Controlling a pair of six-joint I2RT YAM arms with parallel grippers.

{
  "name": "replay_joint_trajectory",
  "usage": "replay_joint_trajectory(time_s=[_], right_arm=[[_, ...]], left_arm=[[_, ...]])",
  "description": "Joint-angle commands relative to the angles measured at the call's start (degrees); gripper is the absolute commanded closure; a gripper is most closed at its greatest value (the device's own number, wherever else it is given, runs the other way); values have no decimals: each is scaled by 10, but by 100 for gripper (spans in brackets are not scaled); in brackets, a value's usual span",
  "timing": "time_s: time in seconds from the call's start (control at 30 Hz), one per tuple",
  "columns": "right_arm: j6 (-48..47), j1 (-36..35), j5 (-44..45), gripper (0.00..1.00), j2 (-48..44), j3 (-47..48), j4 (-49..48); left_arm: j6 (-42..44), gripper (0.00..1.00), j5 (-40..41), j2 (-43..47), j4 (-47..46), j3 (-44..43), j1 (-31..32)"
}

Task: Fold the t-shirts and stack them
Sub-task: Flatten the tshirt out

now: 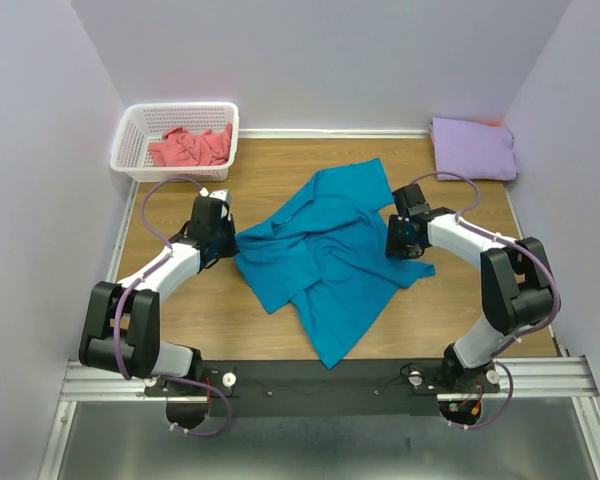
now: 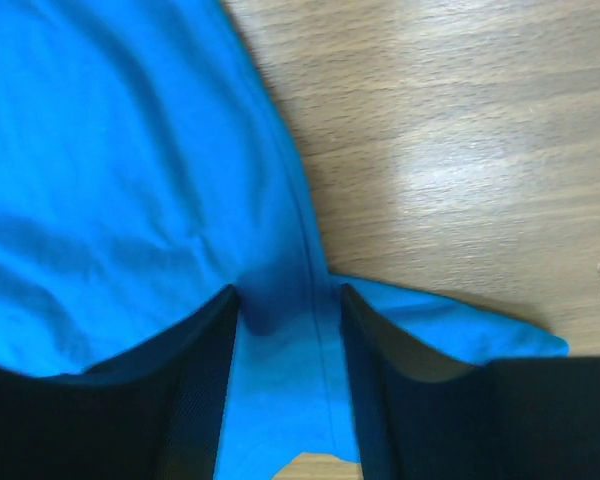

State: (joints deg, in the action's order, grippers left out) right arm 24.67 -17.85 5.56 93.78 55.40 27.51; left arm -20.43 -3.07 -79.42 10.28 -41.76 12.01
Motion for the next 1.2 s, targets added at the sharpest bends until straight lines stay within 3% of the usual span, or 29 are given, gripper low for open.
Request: replay_joint_trajectory(time_s=[0.0,0.13,0.2,0.23,0.53,0.63,0.73,0.77,0.87,1.0,1.17], right_arm=[[-1,2,33,55,22,9,5],[-11,2,41,79,38,23,8],[-26,3,65,99,38,42,11],[-34,3,76,99,40,53,14],[-160,25,293,99,155,273,46],[-193,40,324,93,230,384,47],[-206,51,349,79,282,488,48],[-206,51,351,79,288,500,52],[-173,51,290,71,262,495,70],[-97,50,80,63,174,345,71],[-38,43,-53,62,94,193,62]], left_arm=[[12,100,22,1,10,-2,-12],[13,100,22,5,9,4,-20],[13,100,20,5,9,5,-23],[13,100,19,6,9,6,-23],[11,100,21,4,14,15,-29],[11,100,21,-3,17,13,-30],[12,100,13,-15,17,9,-31],[12,100,13,-20,18,7,-30],[11,100,20,-33,19,2,-30],[5,100,26,-48,16,-9,-31],[3,100,48,-64,20,-37,-31]])
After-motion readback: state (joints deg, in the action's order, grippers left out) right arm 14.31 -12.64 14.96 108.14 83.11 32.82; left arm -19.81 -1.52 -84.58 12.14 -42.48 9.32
